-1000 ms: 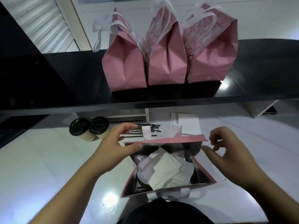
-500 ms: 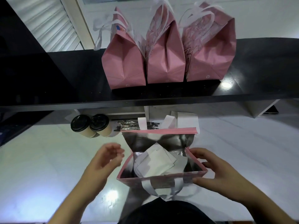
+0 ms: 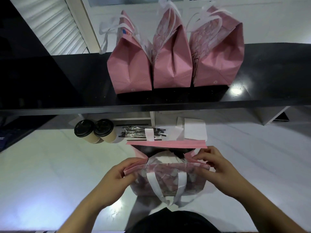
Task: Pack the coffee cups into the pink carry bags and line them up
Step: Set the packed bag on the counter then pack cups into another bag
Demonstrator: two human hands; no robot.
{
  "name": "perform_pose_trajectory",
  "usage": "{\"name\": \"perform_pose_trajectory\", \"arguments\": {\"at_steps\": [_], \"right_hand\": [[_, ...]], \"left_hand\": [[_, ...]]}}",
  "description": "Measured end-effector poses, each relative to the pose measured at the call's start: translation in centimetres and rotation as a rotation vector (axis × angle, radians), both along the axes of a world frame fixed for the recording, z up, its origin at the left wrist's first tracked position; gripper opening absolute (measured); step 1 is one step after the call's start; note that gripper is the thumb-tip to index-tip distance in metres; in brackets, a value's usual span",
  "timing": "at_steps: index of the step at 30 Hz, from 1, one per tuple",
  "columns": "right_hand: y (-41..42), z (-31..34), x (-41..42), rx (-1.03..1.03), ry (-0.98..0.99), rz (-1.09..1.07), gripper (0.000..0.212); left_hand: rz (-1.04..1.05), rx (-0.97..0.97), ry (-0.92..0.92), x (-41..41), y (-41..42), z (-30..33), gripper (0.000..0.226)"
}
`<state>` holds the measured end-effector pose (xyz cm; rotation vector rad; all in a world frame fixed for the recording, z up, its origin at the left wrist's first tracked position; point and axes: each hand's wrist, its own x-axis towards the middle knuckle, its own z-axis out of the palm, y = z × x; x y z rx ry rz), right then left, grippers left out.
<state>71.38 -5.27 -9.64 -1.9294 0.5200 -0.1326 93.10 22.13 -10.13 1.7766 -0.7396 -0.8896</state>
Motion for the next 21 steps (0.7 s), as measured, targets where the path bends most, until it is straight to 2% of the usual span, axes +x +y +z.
{"name": "perform_pose_trajectory", "arguments": {"at_steps": [2, 3, 8, 12, 14, 18, 21], "right_hand": [[0.0, -0.2, 0.2, -0.027, -0.031, -0.102, 0.015], [0.0, -0.3, 0.4, -0.048, -0.037, -0.133, 0.018], [-0.6, -0.4, 1.0, -0.080, -0.038, -0.186, 0.062], [-1.0, -0.3, 1.4, -0.060, -0.069, -0.173, 0.089], [-1.1, -0.1, 1.5, -0.108, -0.063, -0.175, 0.085], [-0.8, -0.2, 1.5, -0.227, -0.109, -0.186, 0.056], [-0.6, -0.5, 1.6, -0.416, -0.163, -0.159, 0.049]], "left_hand": [[0.047, 0.049, -0.113, 0.3, -0.1, -0.6, 0.044], [0.067, 0.070, -0.175, 0.5, -0.1, -0.8, 0.041], [-0.010, 0.059, -0.300, 1.6, 0.0, -0.7, 0.028], [-0.013, 0.049, -0.316, 2.5, -0.1, -0.3, 0.037], [0.045, 0.042, -0.342, 2.5, -0.3, -0.4, 0.045], [0.164, -0.024, -0.343, 2.3, -0.6, -0.8, 0.054], [0.099, 0.005, -0.516, 2.5, -0.7, -0.6, 0.058]]}}
